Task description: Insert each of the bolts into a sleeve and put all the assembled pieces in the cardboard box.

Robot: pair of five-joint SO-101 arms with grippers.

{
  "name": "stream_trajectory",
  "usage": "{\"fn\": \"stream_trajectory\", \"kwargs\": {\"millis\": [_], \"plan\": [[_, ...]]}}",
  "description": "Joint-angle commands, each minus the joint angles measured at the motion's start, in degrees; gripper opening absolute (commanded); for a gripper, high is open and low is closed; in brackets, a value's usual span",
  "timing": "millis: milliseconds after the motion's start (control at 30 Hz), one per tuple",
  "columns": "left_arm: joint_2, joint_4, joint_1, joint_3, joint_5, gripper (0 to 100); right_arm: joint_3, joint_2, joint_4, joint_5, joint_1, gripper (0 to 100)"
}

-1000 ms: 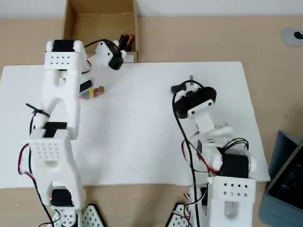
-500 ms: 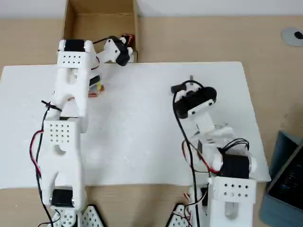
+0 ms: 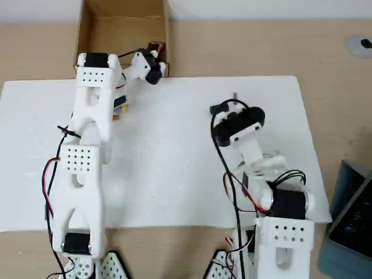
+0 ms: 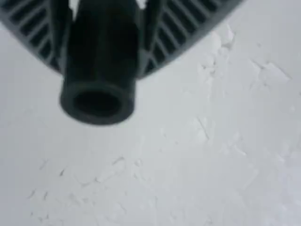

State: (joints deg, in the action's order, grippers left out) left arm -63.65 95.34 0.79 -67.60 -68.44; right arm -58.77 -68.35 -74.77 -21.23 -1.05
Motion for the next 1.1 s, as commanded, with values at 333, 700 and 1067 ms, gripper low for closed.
{"fn": "stream_trajectory", "kwargs": {"millis": [333,700,1067], "plan": [[5.9,1.5,-0.3,-1.8,7.5,0,1.7,-1.3,0.8,0.1,-0.4,1.2],[23.7,4.9,-3.2,-1.8,29.9,0,5.8,-1.3,-3.4,0.1,-0.7,1.1],[40.1,5.0,-3.0,-1.3,41.6,0,14.9,-1.3,-3.3,11.3,-0.7,1.0]]}}
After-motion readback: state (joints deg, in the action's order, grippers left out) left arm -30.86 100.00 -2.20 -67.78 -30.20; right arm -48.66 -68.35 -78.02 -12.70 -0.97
